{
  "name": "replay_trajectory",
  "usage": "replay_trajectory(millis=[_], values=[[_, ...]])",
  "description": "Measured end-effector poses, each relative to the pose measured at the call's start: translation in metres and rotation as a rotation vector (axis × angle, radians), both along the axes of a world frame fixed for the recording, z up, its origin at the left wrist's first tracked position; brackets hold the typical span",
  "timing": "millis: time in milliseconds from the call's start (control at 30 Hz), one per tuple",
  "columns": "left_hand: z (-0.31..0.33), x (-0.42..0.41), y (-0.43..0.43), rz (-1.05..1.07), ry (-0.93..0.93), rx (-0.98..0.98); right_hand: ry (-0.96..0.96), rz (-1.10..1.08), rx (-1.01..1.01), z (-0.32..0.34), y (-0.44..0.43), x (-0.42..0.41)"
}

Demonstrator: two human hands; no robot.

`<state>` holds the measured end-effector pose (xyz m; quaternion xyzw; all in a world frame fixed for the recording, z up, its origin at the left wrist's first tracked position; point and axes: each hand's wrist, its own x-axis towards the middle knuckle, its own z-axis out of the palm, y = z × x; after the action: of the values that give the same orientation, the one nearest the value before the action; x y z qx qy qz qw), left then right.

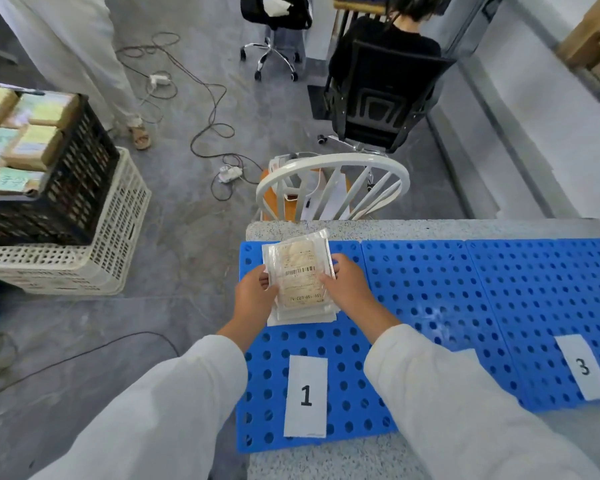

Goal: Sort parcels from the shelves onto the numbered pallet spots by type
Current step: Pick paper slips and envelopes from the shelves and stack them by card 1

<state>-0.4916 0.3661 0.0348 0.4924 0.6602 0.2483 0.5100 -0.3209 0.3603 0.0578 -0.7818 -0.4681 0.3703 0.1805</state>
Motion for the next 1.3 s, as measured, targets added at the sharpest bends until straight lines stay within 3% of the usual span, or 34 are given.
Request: replay_trajectory(millis=[333, 533, 667, 1300], values=[[0.065, -0.002, 0.017, -0.389, 0.298, 0.297, -0.278, 0.275, 0.032, 0.079, -0.013, 0.040], [0.146, 0.036, 0.003, -0.738, 0.560, 0.556, -0.410, 0.283, 0.133, 0.148, -0.052, 0.074], [0.203, 0.074, -0.030, -0.852, 0.694, 0.692, -0.499, 0.244, 0.174, 0.194, -0.101, 0.110], [0.388, 0.372, -0.322, -1.187, 0.415, 1.267, -0.742, -0.334, 0.223, 0.357, -0.488, 0.322]])
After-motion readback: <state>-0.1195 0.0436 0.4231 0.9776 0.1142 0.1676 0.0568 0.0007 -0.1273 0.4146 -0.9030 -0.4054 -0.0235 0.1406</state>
